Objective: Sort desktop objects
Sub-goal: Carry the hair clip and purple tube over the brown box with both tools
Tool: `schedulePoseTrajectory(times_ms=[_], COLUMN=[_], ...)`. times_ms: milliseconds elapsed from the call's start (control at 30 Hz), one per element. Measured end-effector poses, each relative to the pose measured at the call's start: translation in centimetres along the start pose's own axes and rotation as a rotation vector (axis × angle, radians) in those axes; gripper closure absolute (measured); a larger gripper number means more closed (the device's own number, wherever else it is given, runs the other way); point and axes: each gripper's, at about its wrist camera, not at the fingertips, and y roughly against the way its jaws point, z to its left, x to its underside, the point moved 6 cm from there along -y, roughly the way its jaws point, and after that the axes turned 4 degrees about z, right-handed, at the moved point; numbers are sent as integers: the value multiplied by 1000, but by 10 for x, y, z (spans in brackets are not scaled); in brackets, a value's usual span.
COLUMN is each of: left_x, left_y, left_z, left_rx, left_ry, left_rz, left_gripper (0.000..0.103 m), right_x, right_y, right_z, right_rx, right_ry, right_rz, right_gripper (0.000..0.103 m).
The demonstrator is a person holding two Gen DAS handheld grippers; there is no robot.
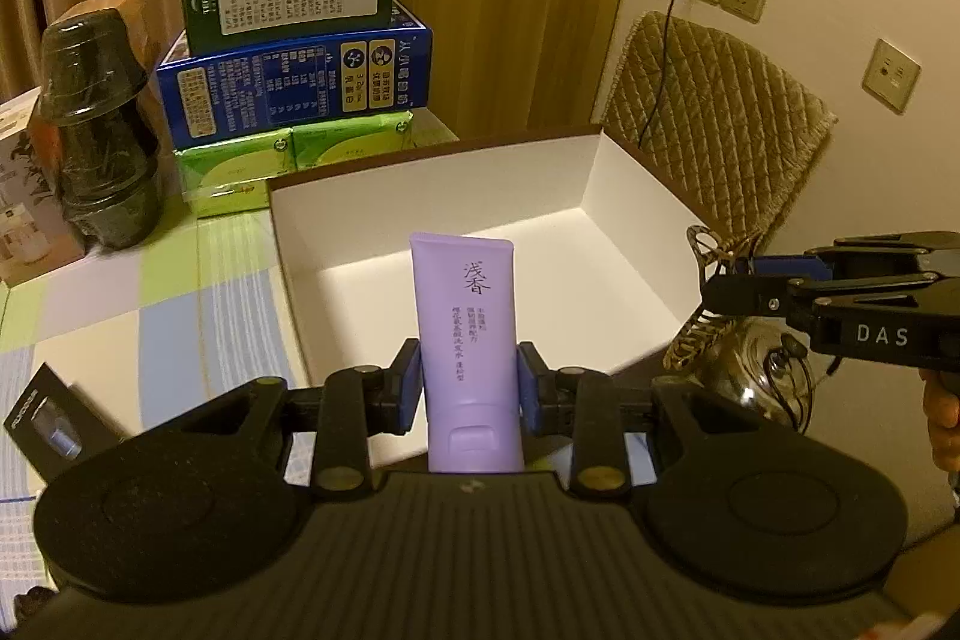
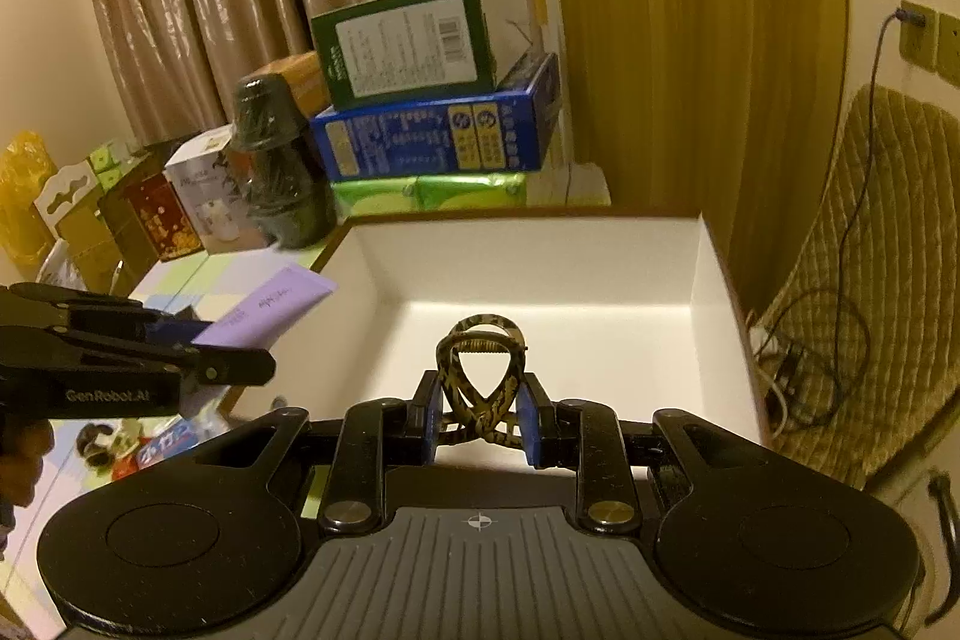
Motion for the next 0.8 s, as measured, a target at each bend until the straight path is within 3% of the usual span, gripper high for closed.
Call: schedulePoseTrajectory(times_ms=[333,800], left_x=[-26,-12], left_y=[-61,-149], left_z=[-11,-22], left_rx=[-48,-49], left_ry=[48,217], left_rz=[50,203], left_gripper=[75,75], right_x=[-15,4], right_y=[-52,-118], right_z=[-37,-68], right_rx=[2,-8], right_ry=[14,33], right_rz=[63,253], right_gripper=[80,80])
